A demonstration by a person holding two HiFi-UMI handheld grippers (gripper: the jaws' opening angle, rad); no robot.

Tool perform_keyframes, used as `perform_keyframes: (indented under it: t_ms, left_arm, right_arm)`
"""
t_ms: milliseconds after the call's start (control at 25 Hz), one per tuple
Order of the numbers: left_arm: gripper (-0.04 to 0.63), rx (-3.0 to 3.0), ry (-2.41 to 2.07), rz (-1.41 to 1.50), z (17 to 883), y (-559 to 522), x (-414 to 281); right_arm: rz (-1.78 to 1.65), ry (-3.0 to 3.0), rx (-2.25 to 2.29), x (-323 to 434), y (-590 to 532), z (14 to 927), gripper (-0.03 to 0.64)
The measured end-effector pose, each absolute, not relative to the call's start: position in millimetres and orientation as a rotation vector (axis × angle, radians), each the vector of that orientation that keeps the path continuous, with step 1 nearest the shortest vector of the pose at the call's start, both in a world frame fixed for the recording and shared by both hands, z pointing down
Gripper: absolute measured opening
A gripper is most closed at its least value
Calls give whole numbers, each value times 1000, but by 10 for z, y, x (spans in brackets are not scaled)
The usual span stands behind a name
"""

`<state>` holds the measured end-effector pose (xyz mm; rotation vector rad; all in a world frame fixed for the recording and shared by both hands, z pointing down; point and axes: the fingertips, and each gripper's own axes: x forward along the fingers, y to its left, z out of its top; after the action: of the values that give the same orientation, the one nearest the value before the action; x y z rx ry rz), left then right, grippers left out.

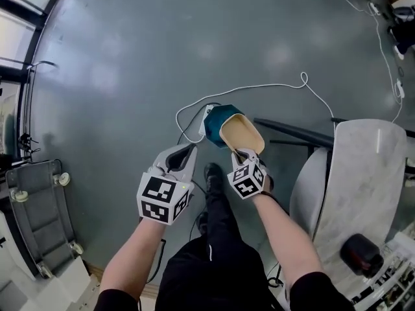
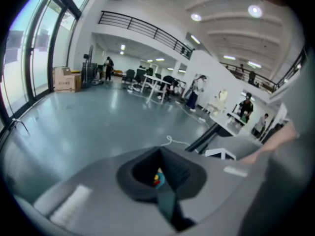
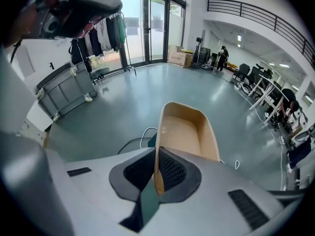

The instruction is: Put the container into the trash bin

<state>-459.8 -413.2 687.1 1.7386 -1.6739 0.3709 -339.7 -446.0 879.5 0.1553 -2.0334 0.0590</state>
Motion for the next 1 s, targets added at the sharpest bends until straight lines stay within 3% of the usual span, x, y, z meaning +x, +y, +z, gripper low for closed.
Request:
perform_keyframes:
  t_ms: [520,560,640,1000]
  left_arm:
    - [9,1654,-1619,385,7728,-4234,-4641]
    - [9,1653,-1620,386,7745,-4240,-4651]
    - [9,1655,-1623,384,7747,-4258,-4660]
    - [9,1710,-1619,376,7297,-3974,-4373]
  right_arm:
    - [45,-1936,80,-3660,-4733,9955,14]
    - [40,-1922,74,-3668,-4766,10025,24]
    - [37,-1904,64,-3670,-4822,10124,107]
    - [113,-1973,90,-3282,-4479,9577,105]
